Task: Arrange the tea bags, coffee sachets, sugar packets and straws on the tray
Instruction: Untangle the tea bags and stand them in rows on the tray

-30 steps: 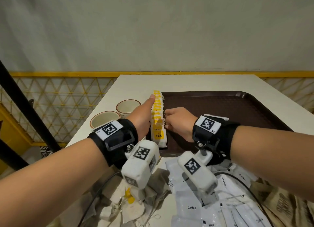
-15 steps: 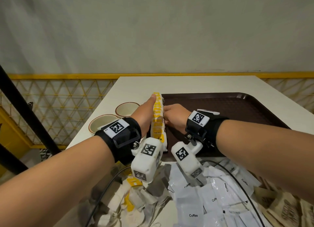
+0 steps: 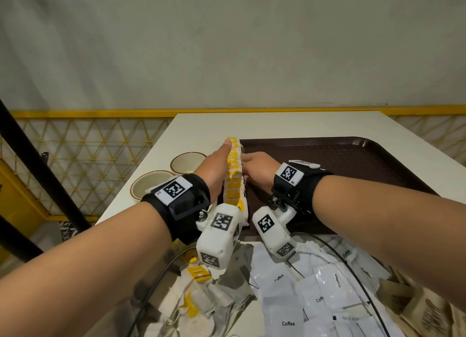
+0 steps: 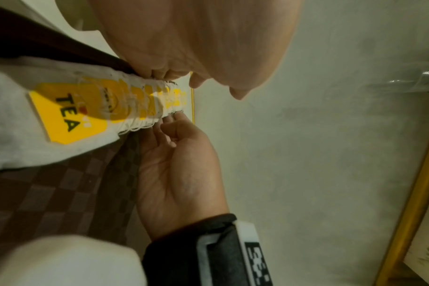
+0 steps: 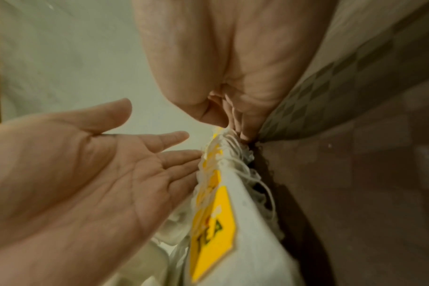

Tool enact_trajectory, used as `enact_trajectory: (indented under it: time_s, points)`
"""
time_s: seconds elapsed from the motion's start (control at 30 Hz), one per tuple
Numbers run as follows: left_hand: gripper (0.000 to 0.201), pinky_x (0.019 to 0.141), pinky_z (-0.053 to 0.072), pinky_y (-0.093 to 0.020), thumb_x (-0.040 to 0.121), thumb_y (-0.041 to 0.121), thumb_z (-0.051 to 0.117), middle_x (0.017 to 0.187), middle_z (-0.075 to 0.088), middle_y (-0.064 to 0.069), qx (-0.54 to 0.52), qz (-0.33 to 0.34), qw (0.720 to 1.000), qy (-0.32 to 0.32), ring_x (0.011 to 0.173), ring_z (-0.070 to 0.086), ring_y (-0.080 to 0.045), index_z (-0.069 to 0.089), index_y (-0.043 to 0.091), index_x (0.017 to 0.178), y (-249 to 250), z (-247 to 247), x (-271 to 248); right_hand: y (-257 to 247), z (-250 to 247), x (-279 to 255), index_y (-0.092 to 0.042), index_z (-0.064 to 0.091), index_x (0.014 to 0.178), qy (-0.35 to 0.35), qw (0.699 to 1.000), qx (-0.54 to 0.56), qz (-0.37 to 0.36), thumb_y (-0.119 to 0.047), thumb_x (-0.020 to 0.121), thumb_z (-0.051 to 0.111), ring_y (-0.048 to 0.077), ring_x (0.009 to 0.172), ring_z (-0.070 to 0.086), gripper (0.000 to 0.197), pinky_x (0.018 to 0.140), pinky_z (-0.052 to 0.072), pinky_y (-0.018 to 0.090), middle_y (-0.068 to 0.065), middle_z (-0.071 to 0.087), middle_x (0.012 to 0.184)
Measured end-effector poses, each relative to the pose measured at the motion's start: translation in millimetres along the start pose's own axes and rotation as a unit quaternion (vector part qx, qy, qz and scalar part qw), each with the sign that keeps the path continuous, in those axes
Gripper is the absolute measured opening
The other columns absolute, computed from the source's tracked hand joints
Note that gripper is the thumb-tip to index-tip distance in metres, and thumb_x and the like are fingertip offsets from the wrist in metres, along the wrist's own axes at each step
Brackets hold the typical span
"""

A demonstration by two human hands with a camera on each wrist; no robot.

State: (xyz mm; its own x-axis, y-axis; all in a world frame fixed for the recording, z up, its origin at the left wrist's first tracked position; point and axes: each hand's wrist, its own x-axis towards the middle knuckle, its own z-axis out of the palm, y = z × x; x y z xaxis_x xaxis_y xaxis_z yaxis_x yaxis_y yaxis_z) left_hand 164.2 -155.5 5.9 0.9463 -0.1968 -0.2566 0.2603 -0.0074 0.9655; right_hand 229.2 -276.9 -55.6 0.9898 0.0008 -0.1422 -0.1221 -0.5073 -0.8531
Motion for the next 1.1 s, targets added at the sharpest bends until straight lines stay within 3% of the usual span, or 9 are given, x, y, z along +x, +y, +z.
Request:
enact_trajectory:
  time_s: [0.13, 0.2, 0.33, 0.43, 0.53, 0.63, 0.8, 0.93, 1.1]
  points:
    - [0.052, 0.091, 0.029, -0.023, 0.103, 0.044, 0.027, 0.149, 0.038, -0.005, 0.021, -0.007, 0.999, -0.023, 0.115, 0.050, -0.010, 0.030, 0.017, 0.148, -1.8, -5.0, -13.5, -6.4, -11.0, -27.3, 0.001, 0.058, 0.123, -0.003, 0.998, 0.056, 0.024, -0.004, 0.088, 0.050, 0.023, 0.088, 0.057, 0.037, 0.096, 0.051, 0.045, 0.007, 0.060, 0.091]
    - [0.051, 0.105, 0.026, -0.024, 0.103, 0.041, 0.029, 0.149, 0.038, -0.004, 0.020, -0.012, 0.999, -0.041, 0.130, 0.041, -0.012, 0.031, 0.015, 0.147, -6.3, -12.8, -19.1, -5.7, -16.5, -42.7, 0.007, 0.052, 0.125, -0.007, 0.992, 0.121, 0.037, 0.003, 0.092, 0.046, 0.018, 0.080, 0.053, 0.033, 0.083, 0.052, 0.035, 0.005, 0.053, 0.083]
    - [0.047, 0.112, 0.023, -0.029, 0.102, 0.039, 0.033, 0.149, 0.037, -0.005, 0.026, -0.022, 0.998, -0.046, 0.139, 0.033, -0.015, 0.036, 0.016, 0.143, -12.8, -28.3, -32.5, -6.0, -24.0, -82.9, -0.004, 0.059, 0.098, -0.063, 0.983, 0.163, 0.051, 0.002, 0.093, 0.052, 0.015, 0.069, 0.055, 0.010, 0.069, 0.052, 0.026, 0.006, 0.054, 0.072]
    - [0.036, 0.102, 0.038, -0.031, 0.099, 0.039, 0.039, 0.128, 0.052, -0.006, 0.033, -0.033, 0.998, -0.043, 0.113, 0.052, -0.017, 0.051, 0.017, 0.126, -17.0, -37.4, -35.0, -2.6, -21.3, -100.4, -0.005, 0.061, 0.084, -0.137, 0.987, 0.077, 0.043, -0.001, 0.086, 0.067, 0.014, 0.063, 0.061, 0.007, 0.065, 0.055, 0.024, 0.002, 0.060, 0.058]
    - [0.028, 0.087, 0.042, -0.032, 0.097, 0.040, 0.044, 0.102, 0.053, -0.004, 0.037, -0.053, 0.998, -0.028, 0.088, 0.054, -0.016, 0.054, 0.016, 0.110, -19.9, -39.0, -37.5, -2.0, -14.8, -105.6, -0.006, 0.064, 0.080, -0.154, 0.988, 0.007, 0.019, -0.004, 0.079, 0.076, 0.015, 0.062, 0.063, 0.012, 0.069, 0.056, 0.026, 0.009, 0.066, 0.070]
    - [0.027, 0.090, 0.041, -0.033, 0.097, 0.041, 0.045, 0.099, 0.054, -0.003, 0.037, -0.055, 0.997, -0.032, 0.087, 0.055, -0.017, 0.052, 0.017, 0.109, -21.4, -36.8, -39.4, -5.9, -10.9, -105.6, -0.008, 0.062, 0.077, -0.143, 0.990, -0.009, 0.005, -0.002, 0.075, 0.078, 0.013, 0.057, 0.063, 0.017, 0.063, 0.056, 0.023, 0.005, 0.064, 0.068]
    - [0.041, 0.095, 0.041, -0.033, 0.098, 0.037, 0.044, 0.106, 0.051, -0.003, 0.041, -0.040, 0.998, -0.031, 0.103, 0.053, -0.022, 0.049, 0.011, 0.130, -22.6, -33.2, -40.3, -8.4, -4.0, -104.7, -0.009, 0.063, 0.076, -0.130, 0.990, -0.056, -0.009, -0.007, 0.075, 0.080, 0.013, 0.060, 0.062, 0.017, 0.073, 0.057, 0.031, 0.004, 0.063, 0.068]
    - [0.029, 0.073, 0.043, -0.028, 0.099, 0.035, 0.043, 0.098, 0.052, -0.005, 0.081, -0.022, 0.996, -0.028, 0.081, 0.050, -0.015, 0.057, 0.012, 0.112, -19.9, -33.9, -35.5, -13.9, -5.8, -104.8, -0.010, 0.064, 0.078, -0.128, 0.991, -0.038, -0.007, -0.011, 0.081, 0.075, 0.011, 0.063, 0.058, 0.012, 0.059, 0.053, 0.019, 0.006, 0.063, 0.075]
    - [0.028, 0.079, 0.044, -0.029, 0.100, 0.037, 0.042, 0.097, 0.055, -0.010, 0.091, -0.057, 0.992, -0.072, 0.089, 0.054, -0.021, 0.058, 0.014, 0.095, -17.5, -33.3, -35.4, -20.0, -4.2, -106.6, 0.002, 0.069, 0.095, -0.179, 0.983, -0.039, 0.001, -0.002, 0.087, 0.066, 0.012, 0.067, 0.060, 0.010, 0.057, 0.050, 0.016, 0.009, 0.063, 0.076]
